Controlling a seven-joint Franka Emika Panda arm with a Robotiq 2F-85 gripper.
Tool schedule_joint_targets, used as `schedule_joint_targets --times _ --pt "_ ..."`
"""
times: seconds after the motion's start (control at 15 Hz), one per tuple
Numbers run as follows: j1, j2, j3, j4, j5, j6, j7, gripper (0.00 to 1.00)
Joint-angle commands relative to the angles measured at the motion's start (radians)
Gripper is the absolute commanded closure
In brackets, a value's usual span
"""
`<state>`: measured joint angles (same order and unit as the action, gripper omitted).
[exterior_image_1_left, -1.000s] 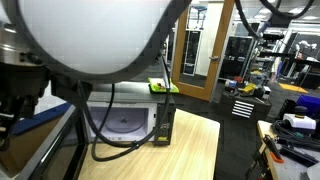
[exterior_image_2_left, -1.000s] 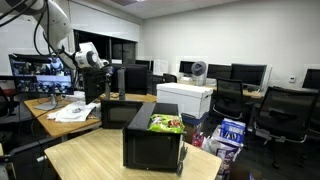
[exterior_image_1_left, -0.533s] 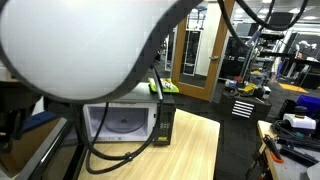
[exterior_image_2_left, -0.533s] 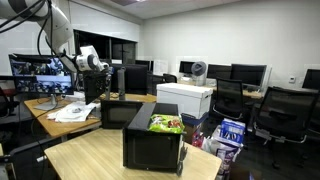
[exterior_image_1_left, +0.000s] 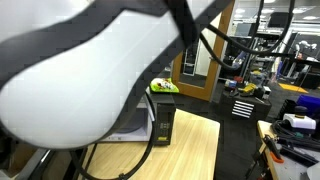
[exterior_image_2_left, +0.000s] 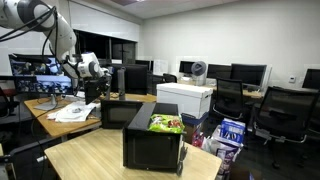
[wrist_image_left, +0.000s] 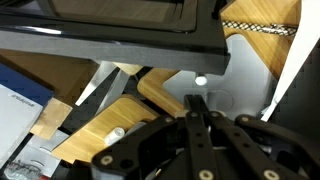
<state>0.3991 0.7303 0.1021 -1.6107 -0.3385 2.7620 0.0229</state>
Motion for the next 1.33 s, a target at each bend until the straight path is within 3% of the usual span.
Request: schedule_joint_targets --times 0.0,0.33,0.73,1.27 --pt "0.004 0.074 -0.002 0.058 0.011 0.037 -0.042 0.97" --pt "0.031 0.149 -0.055 0.123 0.001 0.024 -0.001 0.98" --pt "0.074 0.062 -0.196 0.045 -0.011 -0.021 0.104 0.98" --pt "-0.017 -0.046 -0.181 -0.139 0.003 -0.204 0.112 0.98"
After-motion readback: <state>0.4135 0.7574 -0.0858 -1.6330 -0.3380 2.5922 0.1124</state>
